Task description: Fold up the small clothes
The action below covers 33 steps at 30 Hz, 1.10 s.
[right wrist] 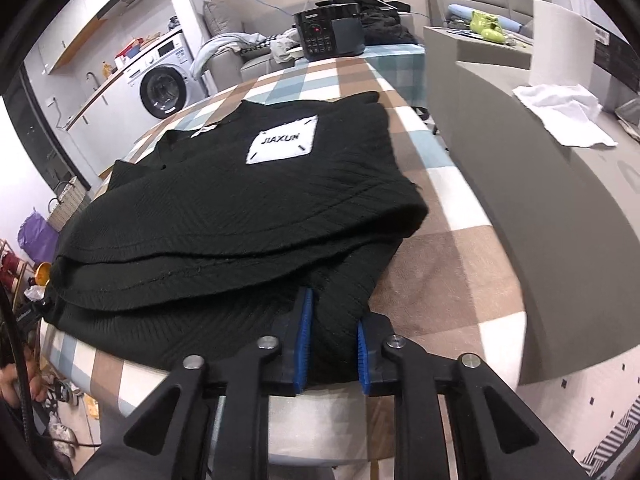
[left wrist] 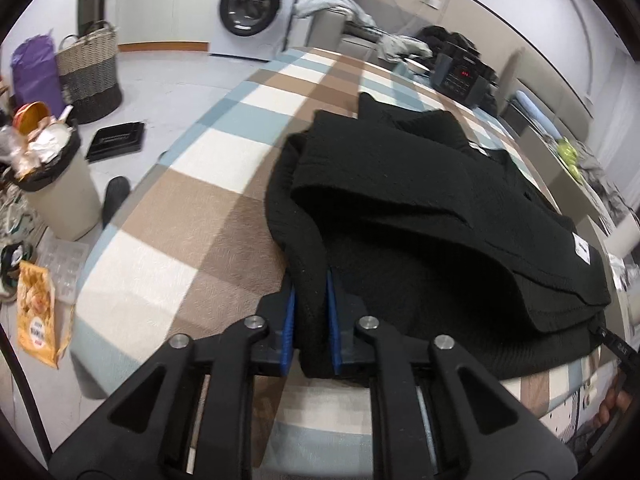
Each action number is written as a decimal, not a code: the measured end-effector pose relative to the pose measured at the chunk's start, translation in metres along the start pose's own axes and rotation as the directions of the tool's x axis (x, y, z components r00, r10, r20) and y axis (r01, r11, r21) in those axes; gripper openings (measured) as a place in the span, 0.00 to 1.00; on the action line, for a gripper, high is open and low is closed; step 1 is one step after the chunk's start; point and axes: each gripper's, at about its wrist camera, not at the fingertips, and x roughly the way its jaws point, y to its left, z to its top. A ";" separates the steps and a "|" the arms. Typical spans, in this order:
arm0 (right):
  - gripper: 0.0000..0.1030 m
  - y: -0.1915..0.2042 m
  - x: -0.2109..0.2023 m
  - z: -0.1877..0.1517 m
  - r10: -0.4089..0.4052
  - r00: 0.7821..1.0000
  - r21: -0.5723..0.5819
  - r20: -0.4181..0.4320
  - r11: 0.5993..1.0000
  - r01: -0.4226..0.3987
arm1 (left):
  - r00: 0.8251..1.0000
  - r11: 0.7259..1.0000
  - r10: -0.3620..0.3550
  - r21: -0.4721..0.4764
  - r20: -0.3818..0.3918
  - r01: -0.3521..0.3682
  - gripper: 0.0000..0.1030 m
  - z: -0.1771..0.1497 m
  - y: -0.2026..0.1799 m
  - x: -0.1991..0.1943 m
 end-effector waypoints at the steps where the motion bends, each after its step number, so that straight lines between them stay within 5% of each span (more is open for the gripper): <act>1: 0.26 0.000 0.000 0.002 -0.009 1.000 0.007 0.003 1.000 0.009 | 1.000 1.000 -0.003 -0.017 -0.005 0.003 0.14 0.002 0.001 0.000; 6: 0.38 0.002 -0.010 0.013 -0.014 0.997 0.037 0.076 0.999 0.012 | 0.999 0.995 -0.029 -0.097 0.031 0.032 0.23 0.011 0.011 -0.012; 10: 0.40 -0.002 -0.022 0.024 0.047 0.990 0.093 0.132 0.994 -0.060 | 0.994 0.987 -0.078 -0.132 0.075 0.088 0.47 0.024 0.012 -0.020; 16: 0.41 -0.004 -0.018 0.031 0.200 0.973 0.170 0.116 0.961 -0.218 | 0.988 0.967 -0.153 -0.202 0.033 0.156 0.48 0.045 0.012 0.005; 26: 0.43 -0.009 -0.007 0.009 0.286 0.957 0.253 0.054 0.923 -0.291 | 0.986 0.972 -0.141 -0.203 -0.085 0.122 0.48 0.051 0.007 0.042; 33: 0.43 -0.021 0.007 0.011 0.332 0.941 0.321 0.067 0.886 -0.335 | 0.983 0.967 -0.168 -0.204 -0.070 0.151 0.50 0.046 0.009 0.041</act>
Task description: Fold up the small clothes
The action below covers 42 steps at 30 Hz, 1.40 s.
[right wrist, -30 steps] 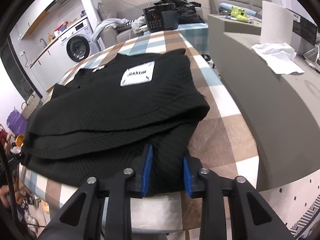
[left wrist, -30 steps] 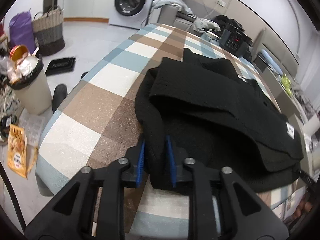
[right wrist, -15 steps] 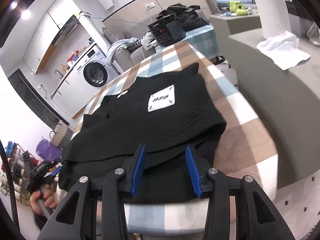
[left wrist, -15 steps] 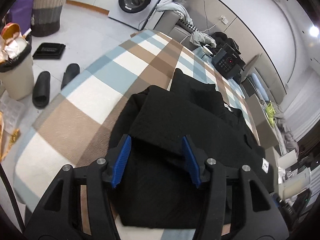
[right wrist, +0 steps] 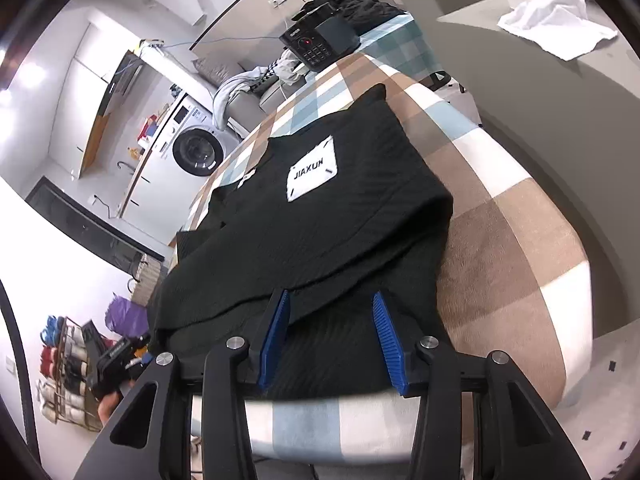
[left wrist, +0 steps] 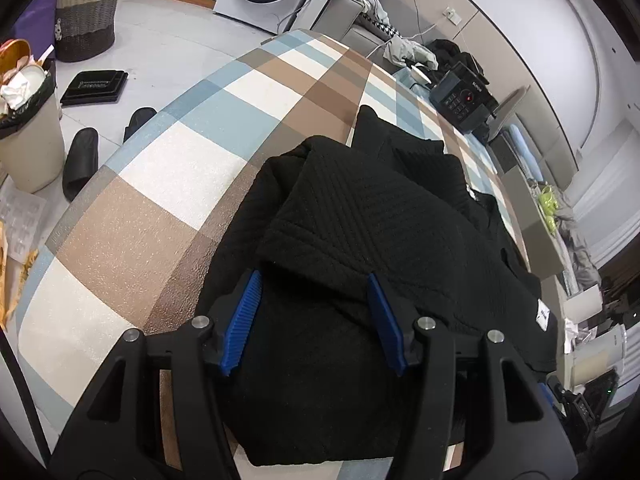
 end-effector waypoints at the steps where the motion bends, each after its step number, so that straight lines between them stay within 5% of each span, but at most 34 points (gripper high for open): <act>1: 0.43 -0.002 0.003 0.003 -0.003 1.000 0.014 0.012 1.000 0.002 | 1.000 1.000 -0.005 -0.008 0.000 0.005 0.50 0.001 0.001 0.000; 13: 0.37 -0.019 0.008 0.032 -0.043 0.986 0.122 0.160 0.992 0.023 | 0.999 0.998 -0.006 -0.059 0.038 0.009 0.48 0.021 0.004 0.011; 17: 0.12 -0.017 0.007 0.037 -0.033 0.984 0.119 0.177 0.993 0.012 | 0.997 0.998 -0.024 -0.056 0.076 0.028 0.14 0.028 0.002 0.013; 19: 0.08 -0.012 0.005 0.038 -0.039 0.981 0.092 0.189 0.996 0.021 | 0.994 1.000 -0.017 -0.023 0.112 0.020 0.02 0.028 -0.005 0.007; 31: 0.05 0.009 -0.012 0.046 -0.020 0.970 0.026 0.241 1.000 0.015 | 0.973 0.998 -0.058 0.022 0.224 0.055 0.01 0.046 -0.022 -0.024; 42: 0.05 0.034 0.003 0.119 -0.031 0.951 0.052 0.308 0.999 0.016 | 0.957 0.994 -0.099 0.079 0.274 0.080 0.01 0.116 -0.063 -0.019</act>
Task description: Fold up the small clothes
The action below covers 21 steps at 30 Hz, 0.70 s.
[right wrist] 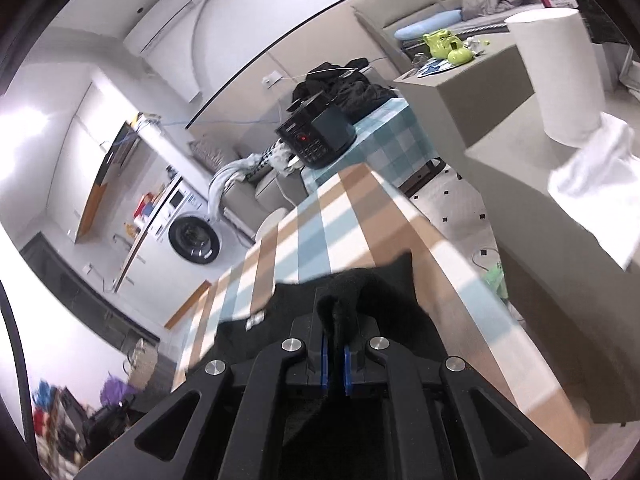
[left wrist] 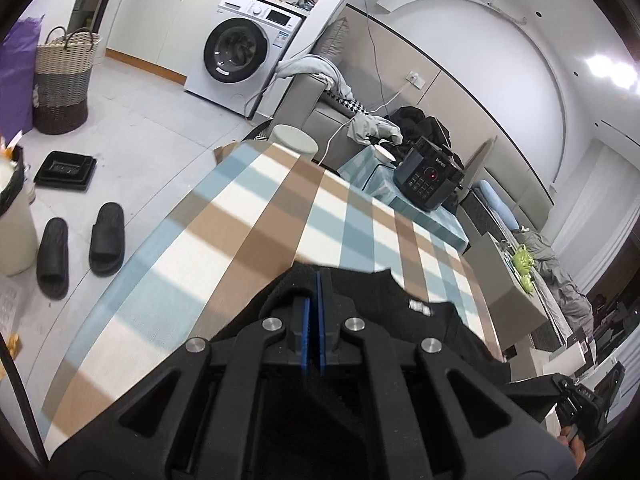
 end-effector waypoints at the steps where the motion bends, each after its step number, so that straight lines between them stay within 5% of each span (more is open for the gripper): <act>1: 0.05 0.001 0.007 0.006 -0.002 1.000 0.009 0.001 1.000 0.002 | 1.000 1.000 -0.001 -0.001 -0.005 0.001 0.01 0.005 -0.002 0.007; 9: 0.10 0.000 0.080 0.034 -0.116 0.988 0.059 -0.102 0.991 0.122 | 0.988 0.996 0.081 0.041 -0.134 -0.077 0.08 0.017 -0.009 0.077; 11: 0.25 -0.003 0.081 0.033 -0.111 0.987 0.054 -0.118 0.992 0.118 | 0.984 0.996 0.082 0.047 -0.158 -0.076 0.28 0.013 -0.007 0.080; 13: 0.34 -0.005 0.074 0.030 -0.121 0.987 0.035 -0.104 0.992 0.125 | 0.982 0.998 0.064 0.030 -0.180 -0.059 0.34 0.007 -0.002 0.081; 21: 0.38 -0.015 0.049 0.014 -0.111 0.986 0.015 -0.126 0.993 0.114 | 0.969 0.999 0.037 0.025 -0.244 -0.032 0.49 -0.008 0.008 0.065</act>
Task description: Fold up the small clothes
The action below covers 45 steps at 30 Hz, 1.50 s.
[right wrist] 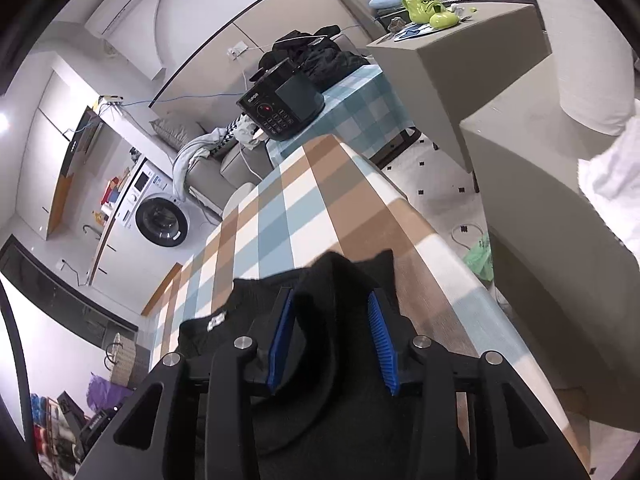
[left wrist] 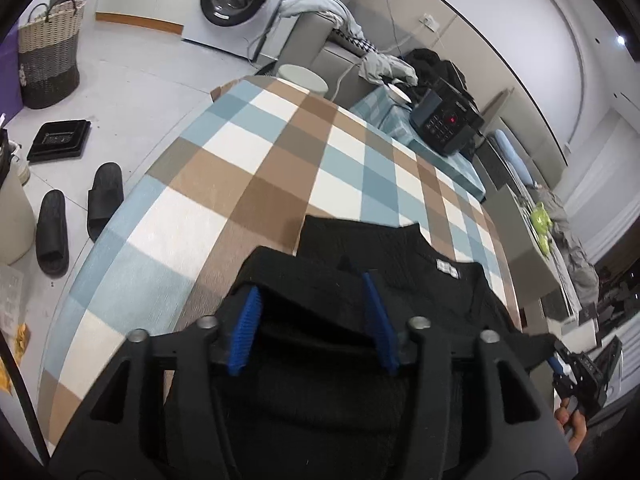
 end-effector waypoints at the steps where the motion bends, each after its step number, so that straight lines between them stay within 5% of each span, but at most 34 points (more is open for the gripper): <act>1: 0.38 -0.001 -0.002 -0.002 0.002 1.000 -0.003 -0.003 1.000 -0.002 | 1.000 1.000 -0.002 0.003 -0.009 0.002 0.49 -0.001 0.000 -0.002; 10: 0.38 -0.005 -0.016 -0.014 0.016 1.000 -0.013 -0.009 1.000 -0.016 | 0.999 0.999 -0.006 -0.042 -0.046 0.004 0.50 -0.041 0.020 -0.022; 19: 0.38 -0.006 -0.011 -0.013 0.029 0.999 0.003 -0.027 1.000 -0.029 | 0.999 0.996 0.036 -0.085 0.005 -0.035 0.50 -0.011 0.031 0.000; 21: 0.38 -0.010 -0.009 -0.010 0.025 0.999 0.020 -0.020 0.999 -0.025 | 1.000 0.995 0.018 -0.099 0.000 -0.018 0.46 -0.006 0.031 0.009; 26: 0.38 -0.009 0.003 -0.003 0.028 0.998 0.036 -0.057 0.999 -0.026 | 1.000 0.996 -0.005 -0.092 0.025 0.007 0.14 0.003 0.026 0.024; 28: 0.38 -0.004 0.004 -0.003 0.044 0.997 0.027 -0.065 0.999 -0.043 | 0.999 0.995 -0.015 -0.100 0.043 0.019 0.09 0.007 0.025 0.026; 34: 0.38 0.016 0.016 -0.003 0.088 0.990 -0.011 -0.106 0.996 -0.090 | 0.997 0.997 -0.021 -0.079 0.072 0.027 0.05 0.016 0.017 0.027; 45: 0.38 0.032 0.033 0.005 0.037 0.992 -0.008 -0.123 0.999 -0.038 | 0.997 0.996 -0.029 -0.078 0.077 0.035 0.05 0.020 0.015 0.025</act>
